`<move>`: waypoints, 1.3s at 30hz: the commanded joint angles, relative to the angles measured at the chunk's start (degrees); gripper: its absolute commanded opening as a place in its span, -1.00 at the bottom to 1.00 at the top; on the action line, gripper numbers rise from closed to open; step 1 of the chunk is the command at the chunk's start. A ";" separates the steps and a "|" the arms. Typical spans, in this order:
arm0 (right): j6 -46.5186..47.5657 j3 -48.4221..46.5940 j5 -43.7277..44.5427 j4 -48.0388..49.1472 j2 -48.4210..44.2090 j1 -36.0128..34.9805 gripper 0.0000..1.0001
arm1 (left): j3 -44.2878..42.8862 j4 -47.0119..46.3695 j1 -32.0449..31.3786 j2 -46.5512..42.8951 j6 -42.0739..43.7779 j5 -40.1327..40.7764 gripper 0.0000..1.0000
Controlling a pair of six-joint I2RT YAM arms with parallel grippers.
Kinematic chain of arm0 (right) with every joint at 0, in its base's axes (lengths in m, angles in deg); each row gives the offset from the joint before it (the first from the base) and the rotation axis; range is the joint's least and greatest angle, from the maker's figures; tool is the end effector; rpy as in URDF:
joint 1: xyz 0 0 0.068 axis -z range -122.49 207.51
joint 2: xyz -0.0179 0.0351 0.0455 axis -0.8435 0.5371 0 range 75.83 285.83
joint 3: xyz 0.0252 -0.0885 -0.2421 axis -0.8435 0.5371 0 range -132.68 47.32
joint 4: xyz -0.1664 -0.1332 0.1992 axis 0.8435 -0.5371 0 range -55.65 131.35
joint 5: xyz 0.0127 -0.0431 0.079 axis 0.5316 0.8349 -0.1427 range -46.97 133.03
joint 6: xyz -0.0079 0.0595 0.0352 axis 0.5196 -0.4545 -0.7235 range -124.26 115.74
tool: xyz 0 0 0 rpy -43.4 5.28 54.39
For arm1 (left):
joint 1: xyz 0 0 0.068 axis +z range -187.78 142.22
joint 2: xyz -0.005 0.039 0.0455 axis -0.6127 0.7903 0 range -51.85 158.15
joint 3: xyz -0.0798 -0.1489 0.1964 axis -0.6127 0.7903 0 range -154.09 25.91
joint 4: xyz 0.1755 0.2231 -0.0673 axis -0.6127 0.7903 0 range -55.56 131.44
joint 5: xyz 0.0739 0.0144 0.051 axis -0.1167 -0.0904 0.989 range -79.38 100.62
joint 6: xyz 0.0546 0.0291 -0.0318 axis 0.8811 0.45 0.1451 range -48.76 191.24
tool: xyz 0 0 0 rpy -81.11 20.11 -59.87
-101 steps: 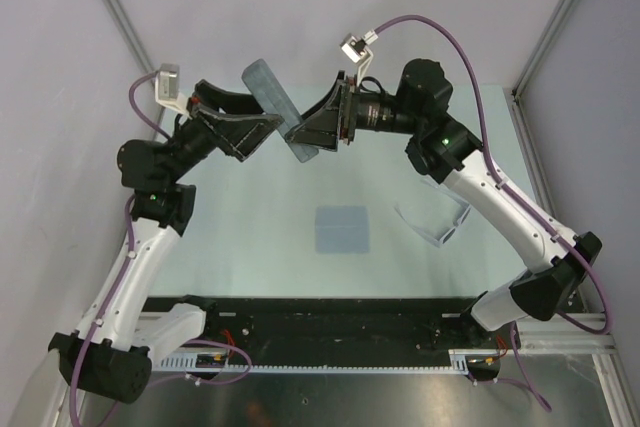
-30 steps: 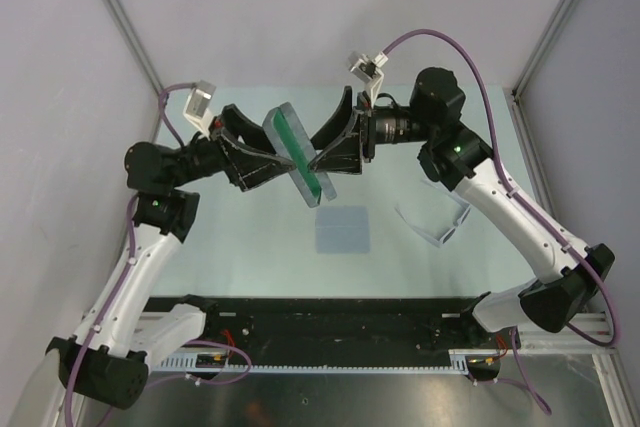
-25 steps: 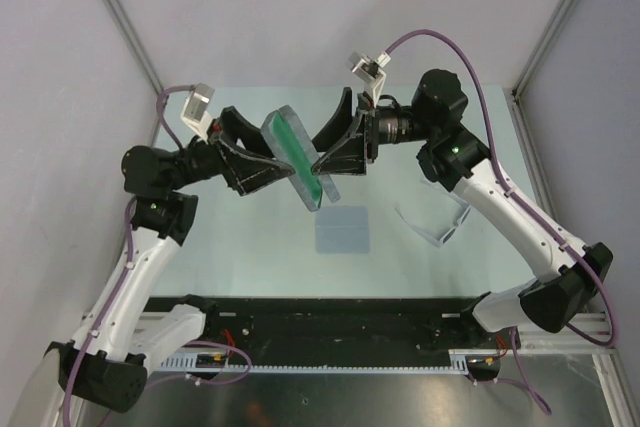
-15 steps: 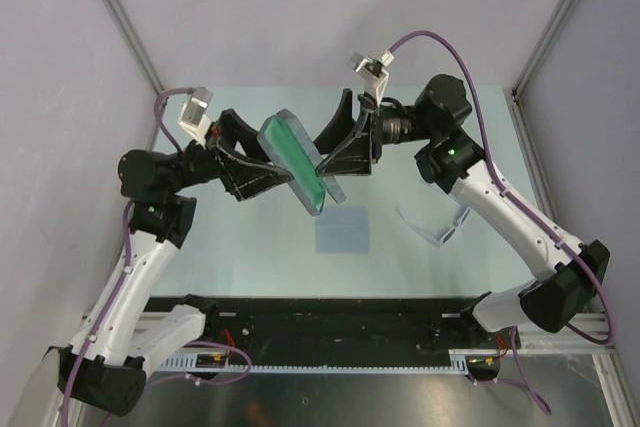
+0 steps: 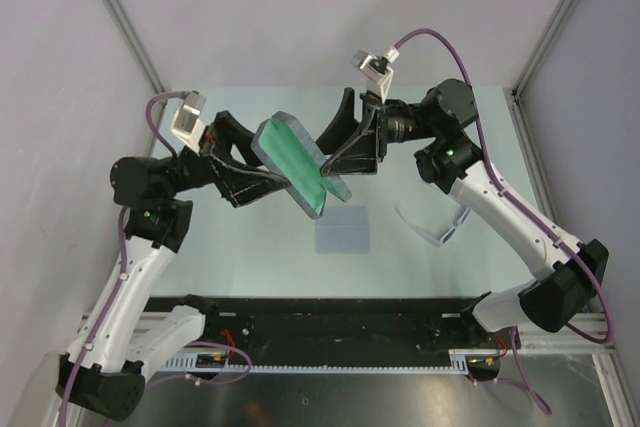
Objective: Organize the sunglasses
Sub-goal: Open the sunglasses case.
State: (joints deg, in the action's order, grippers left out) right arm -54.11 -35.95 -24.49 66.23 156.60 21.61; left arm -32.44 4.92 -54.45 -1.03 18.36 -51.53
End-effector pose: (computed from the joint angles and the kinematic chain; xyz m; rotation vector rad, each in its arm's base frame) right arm 0.2439 0.2413 0.4760 -1.0986 1.2761 1.8230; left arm 0.1860 -0.1079 0.4634 0.7754 1.2259 -1.5156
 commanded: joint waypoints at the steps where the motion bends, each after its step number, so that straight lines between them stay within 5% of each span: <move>1: -3.50 0.21 -3.31 4.21 -1.06 3.91 -1.00 | -4.49 -7.49 0.58 -3.90 0.24 -1.83 -0.99; 20: -3.60 0.21 -0.85 2.45 0.18 4.18 -1.00 | -2.65 -7.57 0.58 1.46 -1.87 4.40 -0.99; 26: 7.90 -2.25 3.54 -13.42 -0.53 3.12 -0.38 | -1.60 -7.57 0.67 2.96 -2.05 6.86 -0.99; 29: 11.96 -4.09 5.91 -18.44 -0.36 2.06 -0.28 | -0.98 -7.57 0.58 3.84 -2.22 8.00 -0.99; 34: 15.48 -6.03 10.83 -22.95 0.44 -0.21 -0.28 | 1.12 -7.57 0.58 4.72 -2.75 8.63 -0.99; 39: 15.83 -6.03 15.05 -24.27 1.49 -1.72 -0.63 | 2.97 -7.57 0.58 4.98 -2.40 9.15 -0.99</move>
State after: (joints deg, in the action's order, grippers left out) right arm -38.61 -38.85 -12.76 43.87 157.43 23.06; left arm -31.06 -1.18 -53.36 3.21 14.73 -43.43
